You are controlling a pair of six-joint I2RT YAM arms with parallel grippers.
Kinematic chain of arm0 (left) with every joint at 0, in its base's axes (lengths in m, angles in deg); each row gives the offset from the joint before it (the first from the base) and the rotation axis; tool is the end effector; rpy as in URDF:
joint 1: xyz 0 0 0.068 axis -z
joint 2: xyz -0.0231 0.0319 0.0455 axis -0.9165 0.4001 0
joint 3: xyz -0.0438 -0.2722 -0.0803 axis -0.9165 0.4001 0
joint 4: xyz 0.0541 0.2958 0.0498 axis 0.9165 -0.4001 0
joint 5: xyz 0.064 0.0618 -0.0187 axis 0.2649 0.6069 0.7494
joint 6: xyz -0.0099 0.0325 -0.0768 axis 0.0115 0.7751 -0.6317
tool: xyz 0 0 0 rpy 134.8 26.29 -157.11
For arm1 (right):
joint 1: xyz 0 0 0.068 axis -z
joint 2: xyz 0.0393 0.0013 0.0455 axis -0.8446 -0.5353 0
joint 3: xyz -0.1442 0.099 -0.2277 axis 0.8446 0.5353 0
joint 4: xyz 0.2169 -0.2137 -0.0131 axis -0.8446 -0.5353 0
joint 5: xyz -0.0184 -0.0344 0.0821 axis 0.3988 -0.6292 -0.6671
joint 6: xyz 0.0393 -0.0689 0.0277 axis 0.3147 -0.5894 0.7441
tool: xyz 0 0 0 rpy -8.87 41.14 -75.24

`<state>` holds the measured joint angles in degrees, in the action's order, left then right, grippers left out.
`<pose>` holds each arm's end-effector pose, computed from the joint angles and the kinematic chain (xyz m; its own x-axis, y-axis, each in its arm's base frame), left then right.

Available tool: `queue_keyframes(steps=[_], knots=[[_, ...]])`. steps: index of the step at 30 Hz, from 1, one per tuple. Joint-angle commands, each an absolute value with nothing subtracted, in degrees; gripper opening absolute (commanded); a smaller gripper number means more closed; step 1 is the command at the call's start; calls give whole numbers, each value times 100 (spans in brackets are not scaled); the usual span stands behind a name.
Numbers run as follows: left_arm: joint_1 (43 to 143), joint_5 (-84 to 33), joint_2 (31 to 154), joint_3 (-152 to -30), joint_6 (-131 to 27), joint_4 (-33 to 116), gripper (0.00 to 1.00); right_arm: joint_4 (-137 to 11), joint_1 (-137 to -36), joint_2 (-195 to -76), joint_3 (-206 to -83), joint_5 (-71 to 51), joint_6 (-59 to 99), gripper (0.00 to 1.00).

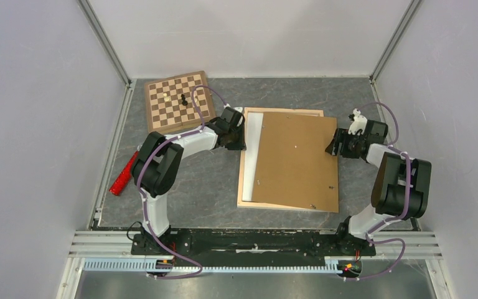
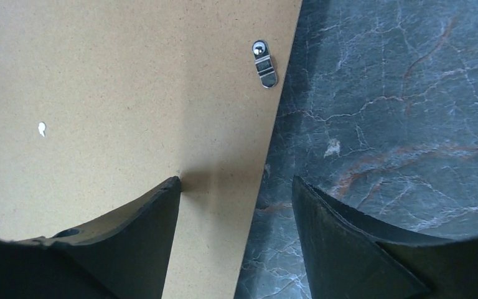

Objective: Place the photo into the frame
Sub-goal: Adjust the photo frame item on the photo frame.

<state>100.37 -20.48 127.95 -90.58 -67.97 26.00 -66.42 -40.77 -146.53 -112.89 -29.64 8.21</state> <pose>0.3901 -0.2673 0.1178 -0.8567 0.0183 -0.5155 0.2110 0.9243 -0.3179 0.3487 -0.0711 0.1069 -0.7496 0.1464 -0.6455 -0.0725 0.9512 0.2999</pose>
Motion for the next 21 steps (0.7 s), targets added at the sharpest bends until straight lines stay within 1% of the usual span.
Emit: queue_keyframes(steps=[1,4,11,21], knots=[[10123,-2218,12831,-9195,-6608,2664,2,-6373,-4001,-14760,-11239,-3353,983,65],[10123,-2225,12842,-9195,-6603,2664,2,-6357,-4010,-14789,-11242,-3498,1037,58],[10122,-2218,12850,-9196,-6607,2664,2,-6316,-4070,-14784,-11185,-3651,1138,49],[10122,-2245,12870,-9177,-6644,2666,2,-6113,-4454,-14514,-11199,-3285,1219,42]])
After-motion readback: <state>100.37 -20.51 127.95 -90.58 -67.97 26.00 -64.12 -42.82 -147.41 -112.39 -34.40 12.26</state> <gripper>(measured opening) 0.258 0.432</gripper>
